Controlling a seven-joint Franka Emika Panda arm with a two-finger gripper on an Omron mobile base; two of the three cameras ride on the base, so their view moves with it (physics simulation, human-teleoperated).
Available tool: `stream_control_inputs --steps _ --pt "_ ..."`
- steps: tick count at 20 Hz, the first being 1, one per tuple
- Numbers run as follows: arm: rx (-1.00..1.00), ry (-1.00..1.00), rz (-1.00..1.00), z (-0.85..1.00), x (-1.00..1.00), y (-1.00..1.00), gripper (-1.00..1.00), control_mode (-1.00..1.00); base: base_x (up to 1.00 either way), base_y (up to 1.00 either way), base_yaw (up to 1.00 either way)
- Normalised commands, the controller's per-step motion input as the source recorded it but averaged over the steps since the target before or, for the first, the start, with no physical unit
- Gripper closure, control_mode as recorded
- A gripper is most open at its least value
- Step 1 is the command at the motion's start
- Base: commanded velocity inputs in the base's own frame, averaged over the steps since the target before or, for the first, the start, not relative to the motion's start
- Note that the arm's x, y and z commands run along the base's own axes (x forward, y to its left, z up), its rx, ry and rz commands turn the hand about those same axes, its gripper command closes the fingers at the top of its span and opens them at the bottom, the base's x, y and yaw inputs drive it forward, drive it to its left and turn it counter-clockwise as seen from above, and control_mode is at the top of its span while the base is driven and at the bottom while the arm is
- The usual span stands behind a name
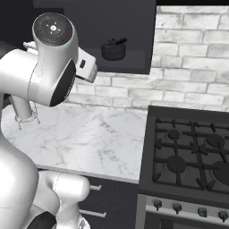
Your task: Open the cabinet, pick the kettle from the cabinet, and place it in the sink.
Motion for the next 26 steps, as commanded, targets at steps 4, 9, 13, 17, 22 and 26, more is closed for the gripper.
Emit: stream_control_inputs --steps 4,9,13,17,22,26 --pt "0.0 -0.03 -0.06 0.0 0.3 0.0 -1.0 -1.0 0.0 0.0 0.0" --pt "0.0 -0.04 -0.05 0.01 0.3 0.0 -1.0 -1.0 0.0 0.0 0.0" --pt "0.0 -0.06 -0.04 0.05 0.3 -0.03 -1.0 -1.0 0.0 0.0 0.0" --pt "0.0 -0.04 -0.06 0.06 0.31 -0.04 -1.0 -1.0 0.0 0.0 0.0" --pt "0.0 -0.03 -0.04 0.05 0.32 -0.05 -1.0 -1.0 0.0 0.0 0.0" --pt "0.0 -0.01 -0.01 0.06 0.3 -0.12 -1.0 -1.0 0.0 0.0 0.0"
